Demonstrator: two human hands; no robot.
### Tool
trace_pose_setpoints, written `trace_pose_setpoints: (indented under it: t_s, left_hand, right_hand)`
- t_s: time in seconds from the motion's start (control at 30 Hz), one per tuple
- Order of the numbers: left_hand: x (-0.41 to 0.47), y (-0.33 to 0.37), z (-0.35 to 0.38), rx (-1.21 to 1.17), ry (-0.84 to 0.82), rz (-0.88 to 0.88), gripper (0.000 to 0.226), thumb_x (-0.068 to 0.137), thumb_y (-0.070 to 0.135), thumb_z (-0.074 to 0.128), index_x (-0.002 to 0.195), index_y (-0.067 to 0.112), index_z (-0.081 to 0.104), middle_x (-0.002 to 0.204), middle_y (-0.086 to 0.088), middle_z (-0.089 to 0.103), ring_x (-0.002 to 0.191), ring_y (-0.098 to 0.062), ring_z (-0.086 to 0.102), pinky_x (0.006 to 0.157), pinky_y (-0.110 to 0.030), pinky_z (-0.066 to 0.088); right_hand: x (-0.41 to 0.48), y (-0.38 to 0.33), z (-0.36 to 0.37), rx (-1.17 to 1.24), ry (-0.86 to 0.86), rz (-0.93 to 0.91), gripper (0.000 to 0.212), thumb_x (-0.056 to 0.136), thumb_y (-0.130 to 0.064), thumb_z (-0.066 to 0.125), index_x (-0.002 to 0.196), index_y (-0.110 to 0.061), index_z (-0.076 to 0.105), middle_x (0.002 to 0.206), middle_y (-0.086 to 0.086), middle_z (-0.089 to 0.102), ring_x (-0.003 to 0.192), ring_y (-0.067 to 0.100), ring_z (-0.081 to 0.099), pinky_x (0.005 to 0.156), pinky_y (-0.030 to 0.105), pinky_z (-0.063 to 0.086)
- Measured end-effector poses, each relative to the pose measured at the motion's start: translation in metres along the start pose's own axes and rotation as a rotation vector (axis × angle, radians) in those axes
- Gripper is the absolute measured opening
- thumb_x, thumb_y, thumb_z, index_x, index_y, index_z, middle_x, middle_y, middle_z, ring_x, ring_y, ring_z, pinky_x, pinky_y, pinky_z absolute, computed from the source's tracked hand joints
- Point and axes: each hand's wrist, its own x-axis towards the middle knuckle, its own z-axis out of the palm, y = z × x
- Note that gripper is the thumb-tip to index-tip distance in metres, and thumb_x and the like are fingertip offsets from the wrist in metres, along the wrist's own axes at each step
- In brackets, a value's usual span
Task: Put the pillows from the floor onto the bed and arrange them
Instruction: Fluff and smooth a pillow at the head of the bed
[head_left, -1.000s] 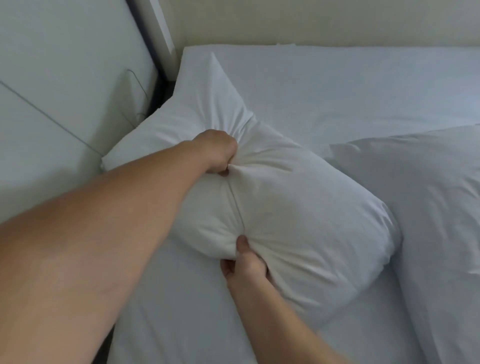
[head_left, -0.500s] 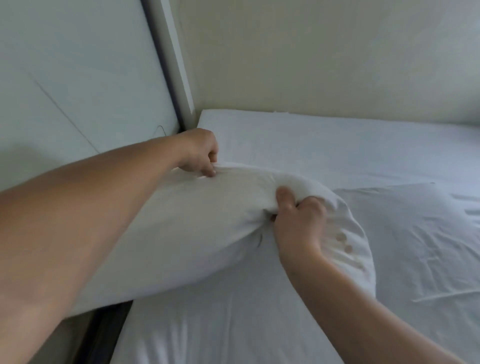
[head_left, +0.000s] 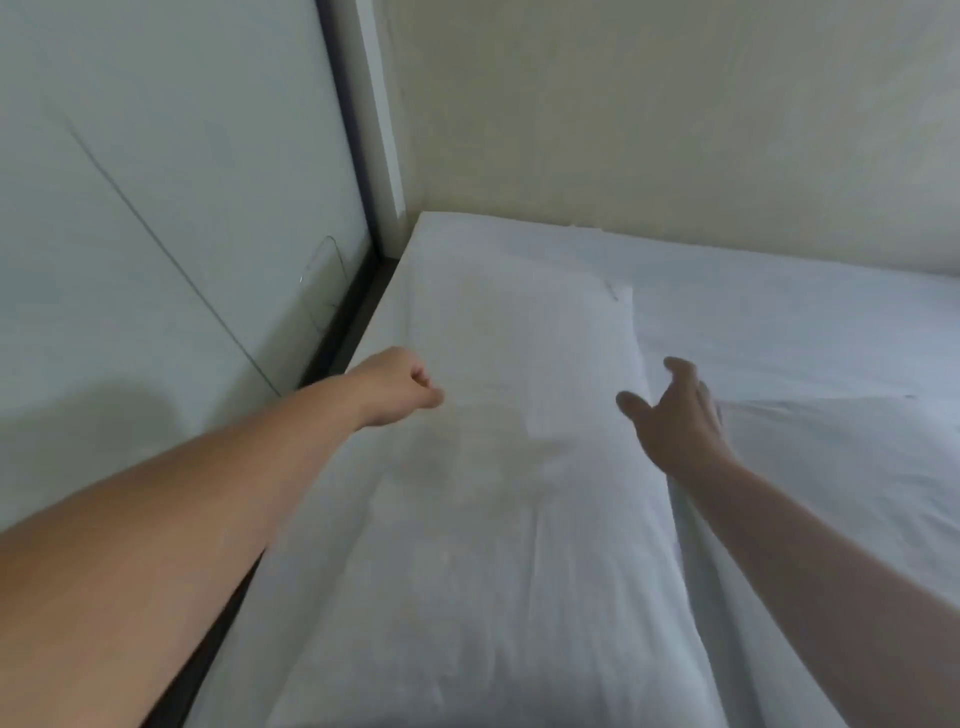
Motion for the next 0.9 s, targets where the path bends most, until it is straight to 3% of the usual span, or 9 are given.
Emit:
trace_pose_setpoints:
  t_s: [0.13, 0.2, 0.27, 0.33, 0.4, 0.47, 0.73, 0.83, 0.9]
  left_hand:
    - [0.024, -0.035, 0.062, -0.228, -0.075, -0.212, 0.113, 0.061, 0.064, 0.077, 0.149, 0.016, 0.025, 0.148, -0.005, 0.043, 0.132, -0.026, 0.046, 0.109, -0.035, 0.037]
    - [0.036, -0.041, 0.085, -0.419, -0.074, -0.23, 0.131, 0.056, 0.065, 0.079, 0.153, 0.028, -0.001, 0.154, -0.002, 0.034, 0.137, -0.025, 0.04, 0.113, -0.037, 0.032]
    - [0.047, -0.038, 0.1, -0.459, 0.026, -0.23, 0.126, 0.058, 0.059, 0.08, 0.152, 0.033, 0.001, 0.15, 0.001, 0.04, 0.131, -0.025, 0.047, 0.109, -0.037, 0.038]
    - [0.056, -0.032, 0.111, -0.272, 0.207, -0.23, 0.082, 0.075, 0.042, 0.072, 0.145, 0.025, 0.034, 0.134, 0.002, 0.056, 0.115, -0.027, 0.057, 0.092, -0.032, 0.045]
    - [0.059, -0.019, 0.116, -0.136, 0.434, -0.244, 0.028, 0.085, 0.026, 0.06, 0.111, 0.017, 0.06, 0.106, -0.003, 0.067, 0.085, -0.027, 0.057, 0.07, -0.03, 0.042]
    - [0.058, -0.007, 0.113, -0.175, 0.626, -0.199, 0.01, 0.088, 0.019, 0.055, 0.088, 0.013, 0.062, 0.086, -0.006, 0.067, 0.073, -0.027, 0.054, 0.062, -0.032, 0.038]
    - [0.089, 0.048, 0.01, -0.32, 0.984, 0.135, 0.015, 0.09, 0.024, 0.058, 0.089, 0.011, 0.065, 0.077, -0.011, 0.068, 0.077, -0.037, 0.058, 0.074, -0.04, 0.045]
    - [0.101, 0.048, -0.01, -0.243, 0.863, 0.122, 0.032, 0.093, 0.032, 0.048, 0.123, 0.025, 0.056, 0.104, -0.007, 0.07, 0.1, -0.034, 0.06, 0.094, -0.048, 0.043]
    - [0.108, 0.034, -0.011, -0.13, 0.63, -0.023, 0.055, 0.092, 0.046, 0.037, 0.145, 0.034, 0.027, 0.133, -0.007, 0.057, 0.121, -0.035, 0.051, 0.108, -0.061, 0.026]
  right_hand:
    - [0.004, 0.041, 0.048, -0.071, -0.202, 0.109, 0.111, 0.068, -0.062, 0.072, 0.153, -0.026, 0.01, 0.148, 0.019, 0.033, 0.138, 0.034, 0.034, 0.111, 0.043, 0.031]
    - [0.015, 0.048, 0.06, -0.058, -0.223, 0.146, 0.117, 0.061, -0.067, 0.074, 0.152, -0.033, 0.008, 0.143, 0.017, 0.04, 0.133, 0.033, 0.041, 0.104, 0.039, 0.036]
    - [0.028, 0.05, 0.069, -0.077, -0.178, 0.131, 0.11, 0.063, -0.063, 0.075, 0.151, -0.034, 0.015, 0.139, 0.012, 0.05, 0.128, 0.032, 0.049, 0.095, 0.036, 0.04]
    - [0.04, 0.049, 0.078, -0.107, -0.097, 0.102, 0.081, 0.073, -0.046, 0.075, 0.142, -0.024, 0.039, 0.13, 0.01, 0.061, 0.12, 0.032, 0.057, 0.091, 0.035, 0.044]
    - [0.046, 0.042, 0.085, -0.07, 0.025, 0.085, 0.045, 0.082, -0.027, 0.068, 0.124, -0.014, 0.062, 0.119, 0.016, 0.068, 0.112, 0.035, 0.06, 0.09, 0.037, 0.048]
    - [0.046, 0.032, 0.084, -0.042, 0.166, 0.038, 0.029, 0.088, -0.019, 0.058, 0.114, -0.012, 0.069, 0.111, 0.02, 0.07, 0.105, 0.038, 0.061, 0.083, 0.036, 0.045]
    - [0.084, -0.058, 0.019, 0.163, 0.519, -0.284, 0.025, 0.094, -0.016, 0.05, 0.108, -0.011, 0.07, 0.078, 0.007, 0.051, 0.074, 0.026, 0.042, 0.064, 0.027, 0.02]
    - [0.098, -0.077, 0.016, 0.128, 0.447, -0.239, 0.032, 0.096, -0.021, 0.046, 0.122, -0.016, 0.065, 0.099, 0.015, 0.062, 0.093, 0.035, 0.053, 0.075, 0.03, 0.032]
    - [0.106, -0.076, 0.023, 0.081, 0.289, -0.116, 0.038, 0.096, -0.028, 0.046, 0.131, -0.016, 0.057, 0.123, 0.017, 0.062, 0.118, 0.036, 0.051, 0.09, 0.036, 0.039]
